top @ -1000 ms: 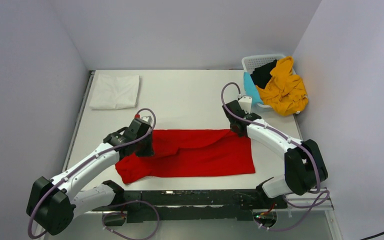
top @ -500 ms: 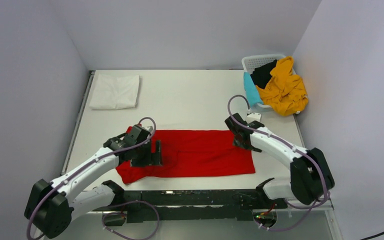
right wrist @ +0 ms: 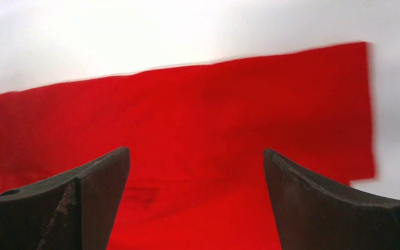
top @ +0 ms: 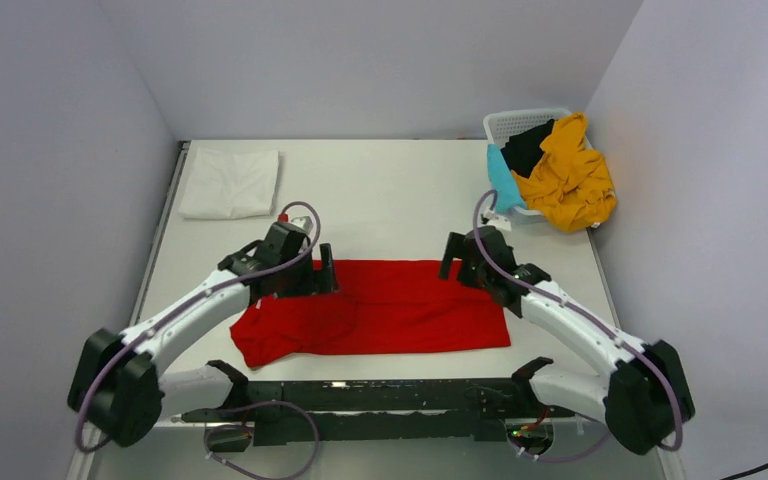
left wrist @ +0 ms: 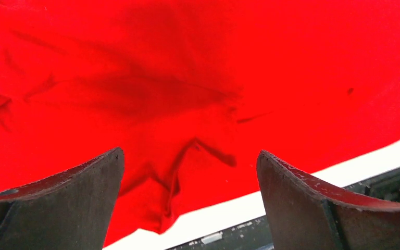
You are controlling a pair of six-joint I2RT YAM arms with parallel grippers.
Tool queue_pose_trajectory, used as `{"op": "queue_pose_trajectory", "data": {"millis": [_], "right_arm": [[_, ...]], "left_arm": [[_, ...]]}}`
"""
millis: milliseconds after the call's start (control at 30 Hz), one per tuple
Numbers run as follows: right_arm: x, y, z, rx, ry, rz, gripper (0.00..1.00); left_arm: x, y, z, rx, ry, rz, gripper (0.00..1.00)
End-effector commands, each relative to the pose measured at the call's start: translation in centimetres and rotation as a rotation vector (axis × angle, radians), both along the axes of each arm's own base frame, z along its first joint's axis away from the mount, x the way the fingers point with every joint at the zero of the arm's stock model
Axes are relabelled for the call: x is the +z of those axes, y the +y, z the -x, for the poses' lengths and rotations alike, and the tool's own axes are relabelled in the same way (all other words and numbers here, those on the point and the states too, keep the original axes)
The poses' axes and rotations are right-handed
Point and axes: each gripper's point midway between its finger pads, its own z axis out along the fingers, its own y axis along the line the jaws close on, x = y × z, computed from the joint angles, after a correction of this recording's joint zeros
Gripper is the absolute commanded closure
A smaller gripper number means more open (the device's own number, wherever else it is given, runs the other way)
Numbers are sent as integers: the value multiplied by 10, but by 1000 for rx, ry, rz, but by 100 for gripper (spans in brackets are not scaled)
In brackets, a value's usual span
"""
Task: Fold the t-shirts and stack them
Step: Fold the other side of the tshirt into a rectangle, then rotate the tshirt 90 degrees
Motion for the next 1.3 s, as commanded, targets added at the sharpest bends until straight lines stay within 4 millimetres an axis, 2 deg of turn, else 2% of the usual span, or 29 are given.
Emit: {"op": "queue_pose_trajectory", "data": {"millis": [0, 100, 200, 300, 433, 533, 600, 633, 667, 700, 733, 767, 800, 833, 933, 1000, 1133, 1267], "right_arm": [[6, 56, -30, 200, -58, -137, 0], [-27, 61, -28, 214, 39, -124, 0], [-56, 65, -20, 238, 121, -129, 0], [-79, 71, -8, 280, 205, -141, 0], [-93, 75, 13, 331, 279, -174, 0], [-95, 83, 37, 389, 338, -238, 0], [-93, 91, 58, 444, 376, -283, 0], [-91, 94, 69, 465, 403, -295, 0], [-88, 98, 78, 489, 414, -306, 0], [-86, 101, 92, 516, 443, -321, 0], [-82, 106, 103, 547, 452, -333, 0], [-79, 112, 113, 576, 459, -349, 0], [-73, 121, 125, 629, 470, -382, 0], [-68, 128, 135, 675, 480, -409, 0], [-63, 144, 151, 768, 492, -445, 0], [-60, 153, 154, 810, 482, -458, 0], [-56, 164, 151, 840, 449, -468, 0], [-62, 162, 145, 813, 448, -437, 0]], "left_arm": [[-19, -5, -20, 38, 74, -4, 0], [-52, 6, -16, 83, 156, -20, 1], [-79, 11, -17, 115, 216, 38, 1], [-97, 10, -36, 145, 238, 71, 1], [-97, -9, -102, 140, 212, 103, 0], [-86, -34, -171, 112, 148, 123, 1], [-78, -62, -217, 73, 117, 169, 1], [-64, -77, -239, 43, 76, 190, 1], [-59, -90, -261, 30, 43, 187, 1], [-69, -99, -279, 27, 46, 158, 0], [-64, -113, -297, 1, 17, 163, 1], [-44, -128, -319, -16, -42, 196, 0], [-55, -144, -331, -39, -41, 229, 1], [-52, -160, -342, -67, -68, 290, 1], [-42, -192, -359, -104, -118, 476, 0], [-43, -194, -363, -82, -133, 508, 1], [-41, -176, -358, -73, -149, 401, 0], [-29, -145, -353, -59, -177, 274, 1]]}}
